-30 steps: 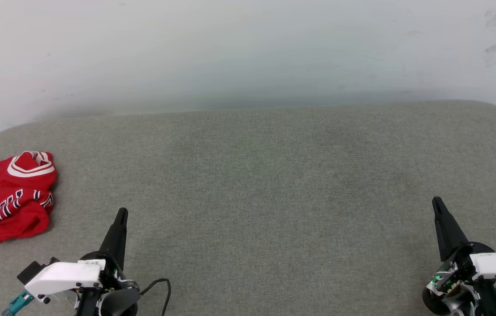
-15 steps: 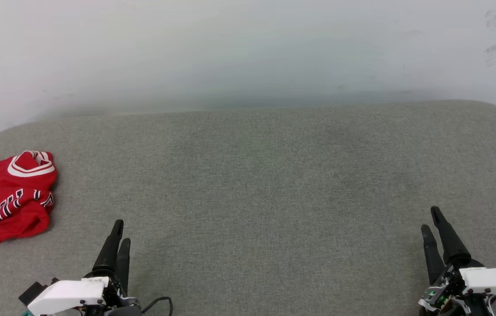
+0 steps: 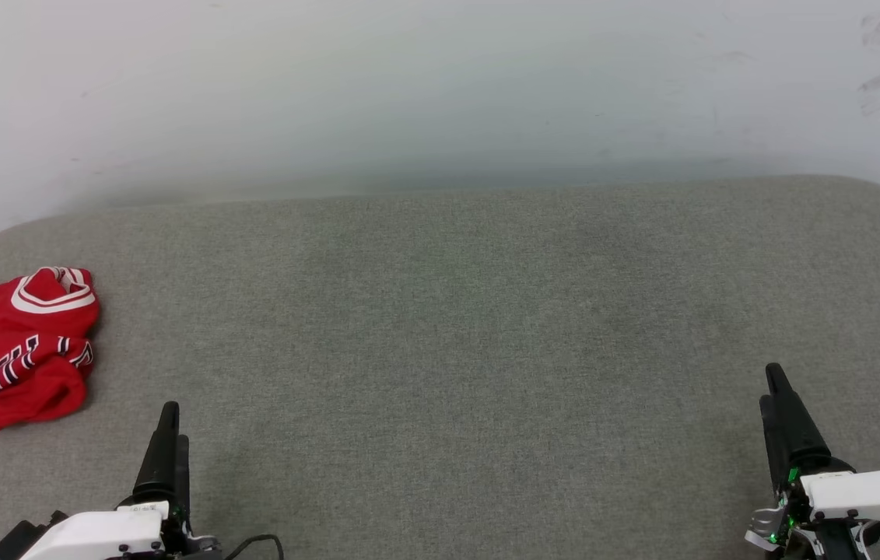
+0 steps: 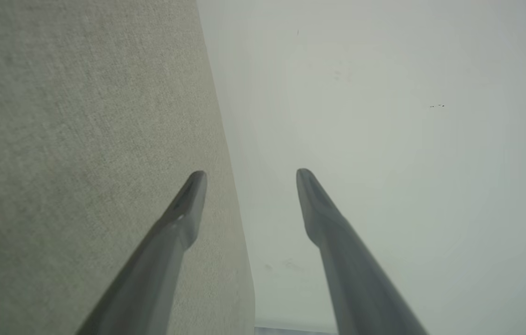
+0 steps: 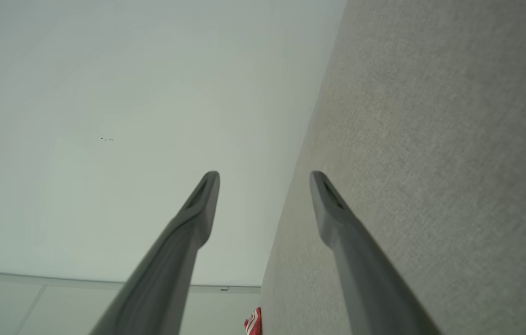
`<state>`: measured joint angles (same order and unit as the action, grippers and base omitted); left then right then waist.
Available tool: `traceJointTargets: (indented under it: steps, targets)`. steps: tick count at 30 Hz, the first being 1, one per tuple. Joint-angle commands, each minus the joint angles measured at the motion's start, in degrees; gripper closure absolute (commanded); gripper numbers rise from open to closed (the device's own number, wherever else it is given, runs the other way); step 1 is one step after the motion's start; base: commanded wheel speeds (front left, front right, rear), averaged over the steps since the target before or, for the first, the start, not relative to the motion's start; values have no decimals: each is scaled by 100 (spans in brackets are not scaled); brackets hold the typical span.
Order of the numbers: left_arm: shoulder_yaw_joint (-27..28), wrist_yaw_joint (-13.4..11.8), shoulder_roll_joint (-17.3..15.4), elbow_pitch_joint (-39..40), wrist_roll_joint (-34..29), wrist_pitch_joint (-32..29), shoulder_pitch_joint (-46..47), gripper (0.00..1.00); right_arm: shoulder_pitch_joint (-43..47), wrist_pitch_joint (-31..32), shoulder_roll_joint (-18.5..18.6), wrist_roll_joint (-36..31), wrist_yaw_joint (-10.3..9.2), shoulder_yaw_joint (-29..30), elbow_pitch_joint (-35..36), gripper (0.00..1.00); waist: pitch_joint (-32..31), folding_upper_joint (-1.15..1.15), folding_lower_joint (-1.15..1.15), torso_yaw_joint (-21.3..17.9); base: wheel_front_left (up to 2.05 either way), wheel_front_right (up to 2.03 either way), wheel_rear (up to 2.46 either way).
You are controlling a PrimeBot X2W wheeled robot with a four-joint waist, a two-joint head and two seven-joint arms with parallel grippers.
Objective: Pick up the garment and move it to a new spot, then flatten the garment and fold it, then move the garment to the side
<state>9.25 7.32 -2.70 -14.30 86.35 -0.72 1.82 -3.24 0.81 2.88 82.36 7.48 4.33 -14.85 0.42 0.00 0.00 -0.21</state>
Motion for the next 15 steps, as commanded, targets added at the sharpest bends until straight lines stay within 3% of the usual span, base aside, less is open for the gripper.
traceJointTargets:
  steps: [1,9,15]
  targets:
    - [52,10,-11,95,-155,77,33,0,-54,-80,6,-371,1,23,151,0,1,0,0,-2,0,0,0]
    - [417,12,-13,250,-819,237,31,0,-51,-241,6,-1494,1,-47,444,0,12,0,0,6,0,0,0]
    - [610,13,-15,737,-1749,363,61,0,-78,-366,6,-2530,1,-162,831,0,36,0,0,10,0,0,0]
